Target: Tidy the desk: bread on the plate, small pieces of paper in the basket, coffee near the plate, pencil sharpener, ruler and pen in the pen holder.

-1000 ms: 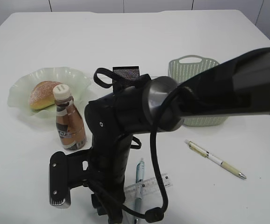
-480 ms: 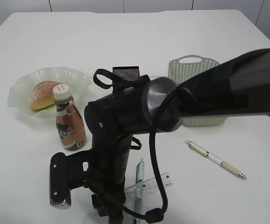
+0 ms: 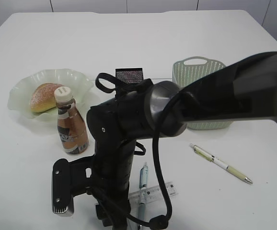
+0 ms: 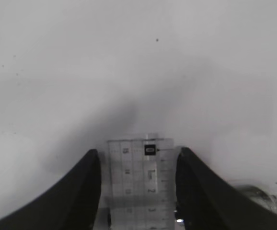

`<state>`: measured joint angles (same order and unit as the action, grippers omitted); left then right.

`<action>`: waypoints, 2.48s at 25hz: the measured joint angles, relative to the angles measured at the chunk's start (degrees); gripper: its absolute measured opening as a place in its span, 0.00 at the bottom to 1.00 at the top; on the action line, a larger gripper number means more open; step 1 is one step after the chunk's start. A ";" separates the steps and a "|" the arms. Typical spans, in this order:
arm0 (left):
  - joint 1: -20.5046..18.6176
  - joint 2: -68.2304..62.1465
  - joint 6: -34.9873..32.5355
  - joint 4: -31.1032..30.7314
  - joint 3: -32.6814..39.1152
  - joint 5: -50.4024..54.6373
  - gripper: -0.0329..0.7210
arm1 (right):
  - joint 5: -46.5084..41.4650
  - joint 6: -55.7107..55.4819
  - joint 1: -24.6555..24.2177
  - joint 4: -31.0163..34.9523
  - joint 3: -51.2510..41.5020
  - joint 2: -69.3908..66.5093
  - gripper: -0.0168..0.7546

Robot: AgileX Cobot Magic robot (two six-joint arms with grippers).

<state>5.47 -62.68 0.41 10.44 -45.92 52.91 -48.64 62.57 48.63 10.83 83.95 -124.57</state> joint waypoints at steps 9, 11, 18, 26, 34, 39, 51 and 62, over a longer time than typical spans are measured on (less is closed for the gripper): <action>0.00 0.00 0.00 0.00 0.00 0.00 0.62 | 0.00 -0.04 0.00 0.00 0.00 0.00 0.37; 0.00 0.00 0.00 0.00 0.00 0.00 0.62 | 0.00 -0.13 0.00 0.00 0.00 0.00 0.36; 0.00 0.00 0.00 0.00 0.00 0.00 0.62 | -0.84 -0.13 -0.24 0.29 0.00 3.50 0.36; 0.00 0.00 0.00 0.00 0.00 -0.02 0.62 | -1.67 -0.02 -7.91 9.85 0.00 18.19 0.36; 0.00 0.00 0.00 0.00 0.00 -0.12 0.62 | 1.64 13.02 -23.90 35.08 0.00 23.81 0.36; 0.00 0.00 0.00 0.00 0.00 -0.14 0.62 | 3.45 29.15 -32.55 58.93 0.00 22.54 0.36; 0.00 0.00 0.00 0.00 0.00 -0.24 0.62 | 3.28 59.47 -36.06 90.14 3.29 10.01 0.37; 0.00 0.00 0.00 0.00 0.00 -0.24 0.62 | -2.06 58.39 -36.06 90.47 22.44 -4.61 0.37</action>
<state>5.47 -62.68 0.41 10.44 -45.92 52.67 -50.70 120.95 12.58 101.31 106.39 -129.18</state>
